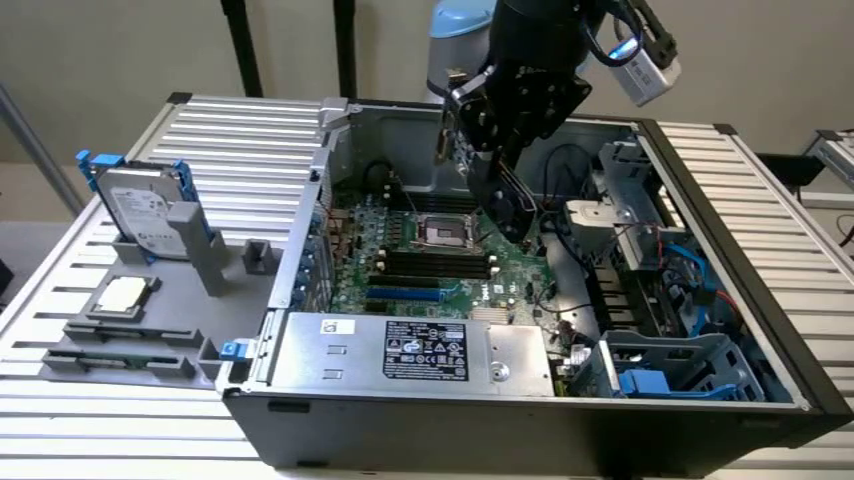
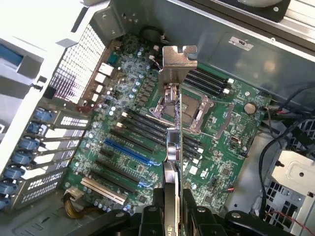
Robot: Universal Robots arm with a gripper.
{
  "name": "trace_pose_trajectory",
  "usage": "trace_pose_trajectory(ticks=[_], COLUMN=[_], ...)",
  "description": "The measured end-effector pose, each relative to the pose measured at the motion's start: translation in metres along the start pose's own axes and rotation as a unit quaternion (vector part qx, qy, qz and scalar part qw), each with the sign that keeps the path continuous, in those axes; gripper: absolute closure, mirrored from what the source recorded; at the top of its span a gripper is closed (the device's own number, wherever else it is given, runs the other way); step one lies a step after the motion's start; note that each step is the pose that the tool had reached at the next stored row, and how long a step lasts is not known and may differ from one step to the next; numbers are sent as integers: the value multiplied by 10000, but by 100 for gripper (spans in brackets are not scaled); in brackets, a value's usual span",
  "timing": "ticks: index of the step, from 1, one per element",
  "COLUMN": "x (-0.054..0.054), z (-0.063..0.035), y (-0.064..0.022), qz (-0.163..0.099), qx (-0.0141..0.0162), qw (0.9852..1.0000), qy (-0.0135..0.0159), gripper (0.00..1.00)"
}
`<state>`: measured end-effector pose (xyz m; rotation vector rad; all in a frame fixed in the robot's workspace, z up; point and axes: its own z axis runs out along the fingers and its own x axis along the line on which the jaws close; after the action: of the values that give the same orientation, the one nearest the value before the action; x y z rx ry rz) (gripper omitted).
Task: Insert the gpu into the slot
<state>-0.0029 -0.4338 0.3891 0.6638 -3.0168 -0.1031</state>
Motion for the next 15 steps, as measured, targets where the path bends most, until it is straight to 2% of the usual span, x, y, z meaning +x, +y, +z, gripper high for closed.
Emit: trace_pose_trajectory(ticks=[3,7,11,15], x=[0,-1,-2,-2], z=[8,20,38,64], y=[-1,-2,-3,-5], qz=[-272,-631,-997,-1359], qx=[13,30,47,66], qw=[9996,9980,9950,9907], qy=[14,31,52,67], gripper=[74,74,74,74])
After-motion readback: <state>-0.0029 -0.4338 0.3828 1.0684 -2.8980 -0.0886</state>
